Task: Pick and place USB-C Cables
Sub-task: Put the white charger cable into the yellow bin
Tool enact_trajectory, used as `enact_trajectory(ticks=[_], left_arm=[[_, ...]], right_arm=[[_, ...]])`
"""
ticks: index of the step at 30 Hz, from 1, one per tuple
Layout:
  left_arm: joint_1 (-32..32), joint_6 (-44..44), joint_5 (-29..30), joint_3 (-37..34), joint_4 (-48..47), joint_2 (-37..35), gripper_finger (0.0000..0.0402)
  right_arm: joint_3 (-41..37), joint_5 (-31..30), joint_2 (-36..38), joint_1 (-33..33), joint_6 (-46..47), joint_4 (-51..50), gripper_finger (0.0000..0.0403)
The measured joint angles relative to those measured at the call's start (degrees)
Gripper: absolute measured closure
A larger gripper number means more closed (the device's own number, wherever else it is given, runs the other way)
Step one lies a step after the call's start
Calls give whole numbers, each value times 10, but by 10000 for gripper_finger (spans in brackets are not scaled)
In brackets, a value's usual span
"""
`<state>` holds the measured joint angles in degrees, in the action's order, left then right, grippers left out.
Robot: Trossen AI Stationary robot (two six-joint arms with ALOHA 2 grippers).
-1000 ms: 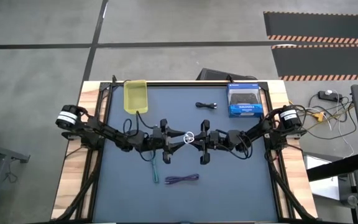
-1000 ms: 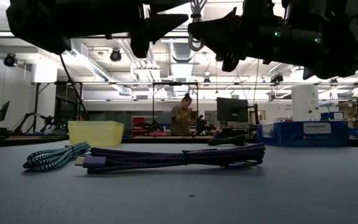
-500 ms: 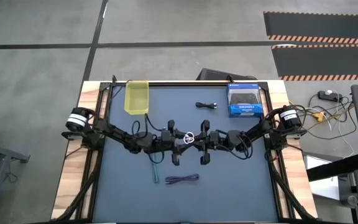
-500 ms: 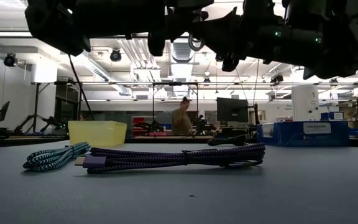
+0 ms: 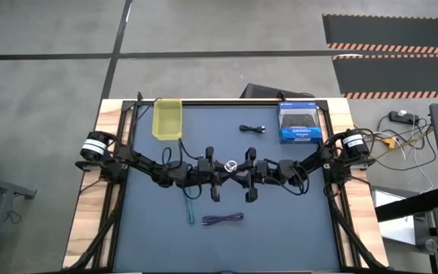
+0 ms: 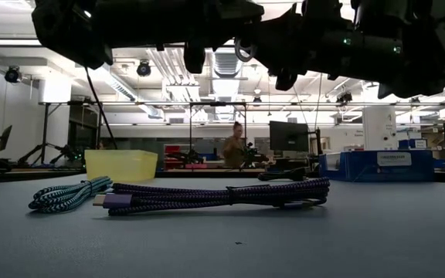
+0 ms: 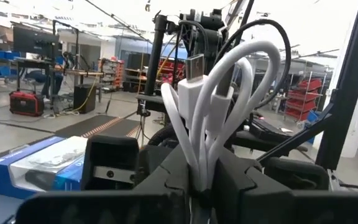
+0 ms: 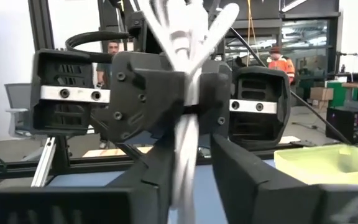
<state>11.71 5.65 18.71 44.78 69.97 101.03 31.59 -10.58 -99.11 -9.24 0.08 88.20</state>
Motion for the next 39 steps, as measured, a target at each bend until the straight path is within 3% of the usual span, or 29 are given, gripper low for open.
enact_trajectory(ticks=[8, 12, 22, 30, 39], left_arm=[[1, 9, 2, 0, -12, -8, 380], [-1, 43, 18, 1, -90, -38, 380], [-7, 124, 107, 4, -372, -169, 381], [-52, 295, 132, 34, -683, -257, 381], [-143, 390, 132, 163, -1058, -247, 381]], right_arm=[[0, -4, 16, 0, 15, -32, 233], [0, -3, 53, 0, 15, -101, 220], [0, 0, 224, 1, 29, -405, 226], [0, 0, 359, 0, 39, -665, 245], [0, -1, 457, 2, 20, -768, 279]])
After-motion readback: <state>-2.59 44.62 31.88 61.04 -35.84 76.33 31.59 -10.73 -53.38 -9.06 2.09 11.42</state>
